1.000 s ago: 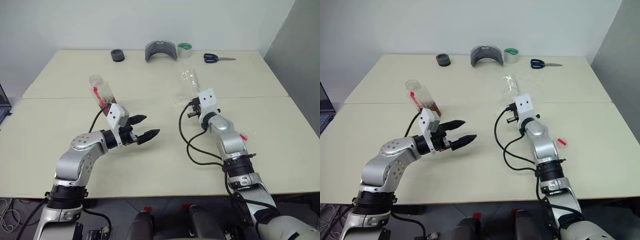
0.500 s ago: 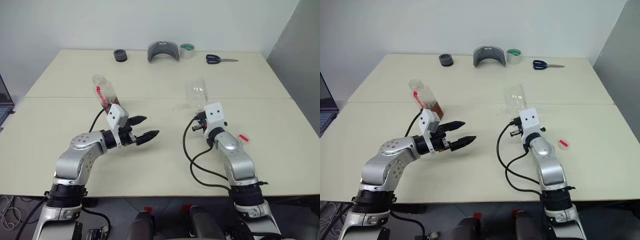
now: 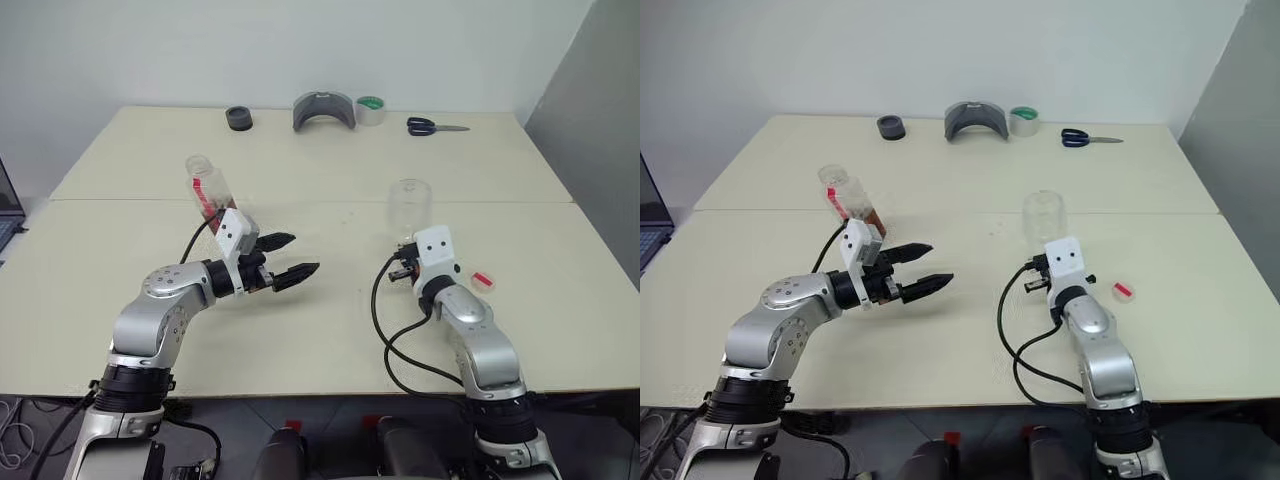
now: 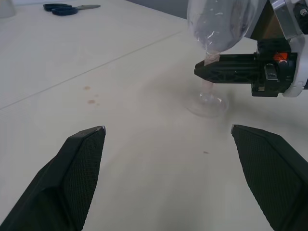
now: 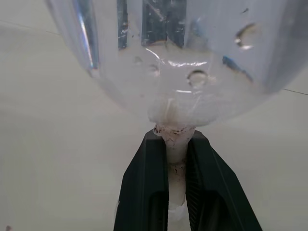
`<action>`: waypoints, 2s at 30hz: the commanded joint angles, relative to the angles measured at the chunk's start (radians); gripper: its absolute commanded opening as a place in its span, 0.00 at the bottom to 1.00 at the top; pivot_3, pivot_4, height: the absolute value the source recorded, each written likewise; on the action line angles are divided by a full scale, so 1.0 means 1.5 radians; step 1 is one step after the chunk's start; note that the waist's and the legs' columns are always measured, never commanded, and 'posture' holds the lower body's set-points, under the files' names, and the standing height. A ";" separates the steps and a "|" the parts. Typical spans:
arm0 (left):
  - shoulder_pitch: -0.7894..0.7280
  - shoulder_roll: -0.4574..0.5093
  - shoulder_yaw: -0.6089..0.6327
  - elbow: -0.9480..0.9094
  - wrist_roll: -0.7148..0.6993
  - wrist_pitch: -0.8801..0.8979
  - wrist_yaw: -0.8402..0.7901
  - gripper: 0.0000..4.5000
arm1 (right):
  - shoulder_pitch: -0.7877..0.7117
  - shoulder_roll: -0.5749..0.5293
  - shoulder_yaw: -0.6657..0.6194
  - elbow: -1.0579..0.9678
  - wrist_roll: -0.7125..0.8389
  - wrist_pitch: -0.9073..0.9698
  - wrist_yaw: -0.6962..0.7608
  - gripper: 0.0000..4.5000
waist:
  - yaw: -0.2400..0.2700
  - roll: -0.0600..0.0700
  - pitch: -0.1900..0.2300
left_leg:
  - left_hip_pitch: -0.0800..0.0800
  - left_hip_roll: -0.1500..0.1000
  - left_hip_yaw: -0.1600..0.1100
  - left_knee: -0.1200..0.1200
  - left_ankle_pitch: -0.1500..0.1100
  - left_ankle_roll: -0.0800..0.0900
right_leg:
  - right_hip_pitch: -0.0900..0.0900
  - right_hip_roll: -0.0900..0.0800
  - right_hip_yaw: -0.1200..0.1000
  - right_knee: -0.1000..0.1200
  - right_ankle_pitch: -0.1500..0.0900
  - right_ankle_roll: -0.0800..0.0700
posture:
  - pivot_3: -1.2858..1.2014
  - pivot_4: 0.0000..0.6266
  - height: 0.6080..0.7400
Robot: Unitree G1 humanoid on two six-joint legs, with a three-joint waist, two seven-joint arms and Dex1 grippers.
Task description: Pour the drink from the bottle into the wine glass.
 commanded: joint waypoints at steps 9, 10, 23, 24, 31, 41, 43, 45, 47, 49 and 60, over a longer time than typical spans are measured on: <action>0.046 0.024 0.049 -0.058 0.009 -0.019 0.057 1.00 | -0.128 0.027 -0.001 0.231 0.052 -0.244 0.050 0.03 | -0.016 0.001 0.002 | 0.000 0.003 0.002 0.000 0.000 0.000 | -0.002 0.001 0.002 0.000 0.000 0.000 | 0.52 0.24 1.00; 0.052 0.028 0.053 -0.061 0.011 -0.021 0.059 1.00 | -0.154 0.030 -0.002 0.269 0.051 -0.269 0.054 0.03 | -0.018 0.002 0.002 | 0.000 0.003 0.002 0.000 0.000 0.000 | -0.002 0.001 0.002 0.000 0.001 -0.001 | 0.52 0.24 1.00; 0.086 0.060 0.126 -0.120 -0.018 0.004 0.102 1.00 | -0.361 0.072 -0.015 0.680 0.062 -0.483 0.123 0.03 | -0.018 0.003 0.004 | -0.006 0.000 0.002 0.000 0.000 0.000 | -0.007 -0.001 0.001 0.000 0.001 -0.002 | 0.52 0.24 1.00; 0.091 0.062 0.130 -0.129 -0.023 0.009 0.103 1.00 | -0.361 0.073 -0.016 0.689 0.062 -0.489 0.126 0.03 | -0.018 0.003 0.004 | -0.006 0.000 0.002 0.000 0.000 0.000 | -0.007 -0.001 0.001 0.000 0.001 -0.002 | 0.52 0.24 1.00; 0.109 0.073 0.138 -0.212 -0.060 0.064 0.121 1.00 | -0.364 0.082 -0.022 0.722 0.069 -0.513 0.138 0.03 | -0.018 0.003 0.004 | -0.005 0.001 0.001 0.000 0.000 0.000 | -0.006 0.000 0.001 0.001 0.001 -0.002 | 0.52 0.24 1.00; 0.044 0.079 0.122 -0.257 -0.069 0.125 0.164 1.00 | -0.372 0.090 -0.029 0.739 0.071 -0.524 0.147 0.20 | -0.019 0.003 0.004 | -0.003 0.002 0.002 0.000 0.000 0.000 | -0.005 0.001 0.002 0.001 0.001 -0.002 | 0.52 0.24 1.00; 0.041 0.080 0.122 -0.255 -0.070 0.125 0.161 1.00 | -0.371 0.091 -0.030 0.738 0.071 -0.525 0.147 0.33 | -0.020 0.003 0.004 | -0.003 0.002 0.002 0.000 0.000 0.000 | -0.005 0.001 0.002 0.001 0.001 -0.002 | 0.52 0.24 1.00; 0.042 0.082 0.123 -0.248 -0.070 0.119 0.156 1.00 | -0.370 0.091 -0.031 0.735 0.071 -0.524 0.148 0.48 | -0.019 0.003 0.005 | -0.003 0.002 0.002 0.000 0.000 0.000 | -0.005 0.001 0.002 0.001 0.001 -0.002 | 0.52 0.24 1.00; 0.045 0.083 0.124 -0.240 -0.068 0.111 0.150 1.00 | -0.367 0.091 -0.032 0.731 0.071 -0.523 0.150 0.63 | -0.019 0.003 0.005 | -0.004 0.002 0.002 0.000 0.000 0.000 | -0.005 0.001 0.002 0.001 0.001 -0.002 | 0.52 0.24 1.00; 0.051 0.082 0.124 -0.230 -0.064 0.099 0.142 1.00 | -0.364 0.090 -0.032 0.725 0.072 -0.520 0.152 0.79 | -0.018 0.003 0.005 | -0.004 0.001 0.002 0.000 0.000 0.000 | -0.005 0.001 0.002 0.001 0.001 -0.002 | 0.52 0.24 1.00; 0.085 0.071 0.126 -0.170 -0.030 0.010 0.121 1.00 | -0.290 0.052 -0.015 0.580 0.068 -0.457 0.173 1.00 | -0.017 0.003 0.005 | -0.005 0.001 0.002 0.000 0.000 0.000 | -0.006 0.000 0.001 0.000 0.001 -0.002 | 0.52 0.24 1.00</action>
